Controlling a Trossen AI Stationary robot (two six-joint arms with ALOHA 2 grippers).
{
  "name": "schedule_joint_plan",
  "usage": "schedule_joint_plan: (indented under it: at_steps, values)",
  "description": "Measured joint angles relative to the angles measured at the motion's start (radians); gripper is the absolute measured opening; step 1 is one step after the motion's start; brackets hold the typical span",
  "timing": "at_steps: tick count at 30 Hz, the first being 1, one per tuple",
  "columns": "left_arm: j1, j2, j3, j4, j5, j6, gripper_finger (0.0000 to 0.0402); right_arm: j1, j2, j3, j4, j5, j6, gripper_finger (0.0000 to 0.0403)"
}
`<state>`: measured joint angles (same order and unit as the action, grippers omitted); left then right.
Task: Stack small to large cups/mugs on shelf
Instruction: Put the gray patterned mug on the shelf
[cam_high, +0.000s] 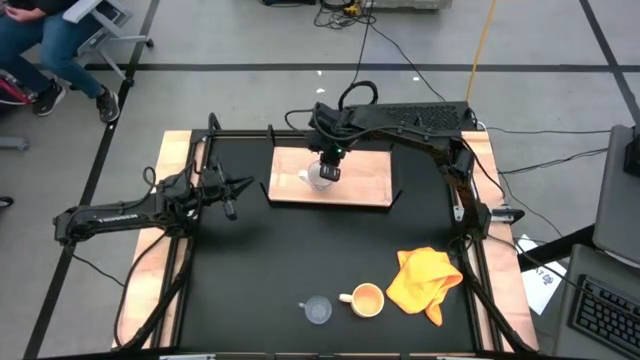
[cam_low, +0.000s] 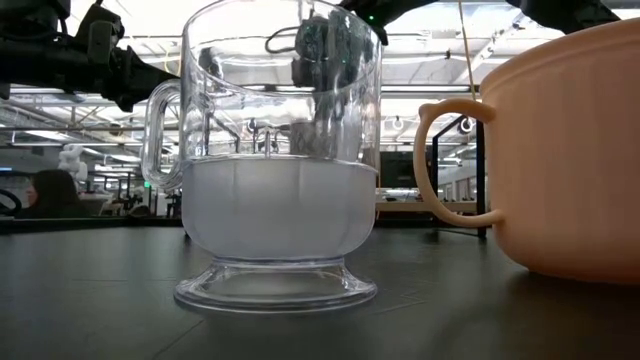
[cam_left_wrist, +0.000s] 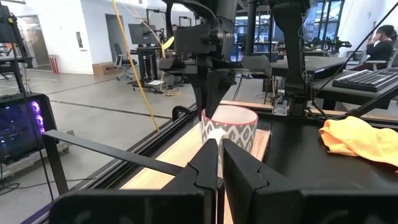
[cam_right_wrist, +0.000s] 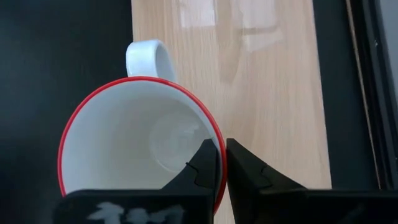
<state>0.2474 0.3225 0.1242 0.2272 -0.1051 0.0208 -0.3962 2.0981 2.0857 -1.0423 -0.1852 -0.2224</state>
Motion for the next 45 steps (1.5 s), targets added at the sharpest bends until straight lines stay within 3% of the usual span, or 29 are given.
schedule_joint_plan:
  at_steps: [28, 45]
  values:
    - [0.0, 0.0, 0.0, 0.001, 0.002, -0.004, 0.0024, 0.005, 0.017, -0.064, 0.083, -0.003, 0.002, 0.0009]
    - [0.0, 0.0, 0.0, -0.018, 0.002, -0.003, 0.0024, 0.005, 0.022, -0.067, 0.135, 0.002, 0.026, 0.0095]
